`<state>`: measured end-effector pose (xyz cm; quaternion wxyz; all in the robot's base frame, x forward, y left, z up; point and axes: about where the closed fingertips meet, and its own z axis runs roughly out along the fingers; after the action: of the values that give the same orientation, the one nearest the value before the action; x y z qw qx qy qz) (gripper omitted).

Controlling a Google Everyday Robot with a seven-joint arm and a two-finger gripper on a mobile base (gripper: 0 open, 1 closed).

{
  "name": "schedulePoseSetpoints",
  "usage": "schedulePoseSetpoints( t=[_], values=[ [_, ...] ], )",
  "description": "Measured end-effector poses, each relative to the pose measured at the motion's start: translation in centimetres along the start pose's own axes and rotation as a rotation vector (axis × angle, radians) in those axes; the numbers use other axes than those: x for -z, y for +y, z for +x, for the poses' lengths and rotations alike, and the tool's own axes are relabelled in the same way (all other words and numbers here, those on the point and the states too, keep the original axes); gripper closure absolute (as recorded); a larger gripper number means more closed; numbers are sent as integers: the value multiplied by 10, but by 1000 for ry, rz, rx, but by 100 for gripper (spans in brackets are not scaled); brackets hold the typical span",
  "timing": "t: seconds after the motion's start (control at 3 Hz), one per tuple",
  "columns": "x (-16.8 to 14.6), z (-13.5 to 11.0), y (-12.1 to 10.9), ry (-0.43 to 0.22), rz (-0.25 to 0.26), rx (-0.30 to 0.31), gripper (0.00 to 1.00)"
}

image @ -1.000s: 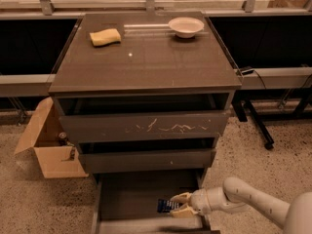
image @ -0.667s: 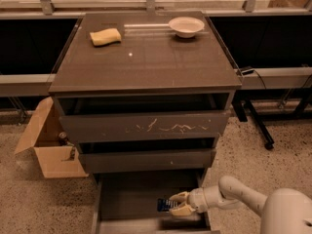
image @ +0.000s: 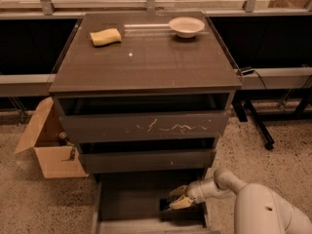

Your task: Place rxbar blueberry into bottom drawer

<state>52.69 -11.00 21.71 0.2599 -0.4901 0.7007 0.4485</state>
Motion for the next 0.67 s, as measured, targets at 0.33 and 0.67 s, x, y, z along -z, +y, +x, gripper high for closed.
schedulePoseSetpoints(
  t=[0.33, 0.67],
  values=[
    [-1, 4, -6, 6, 6, -4, 0],
    [14, 7, -4, 4, 49, -8, 0]
  ],
)
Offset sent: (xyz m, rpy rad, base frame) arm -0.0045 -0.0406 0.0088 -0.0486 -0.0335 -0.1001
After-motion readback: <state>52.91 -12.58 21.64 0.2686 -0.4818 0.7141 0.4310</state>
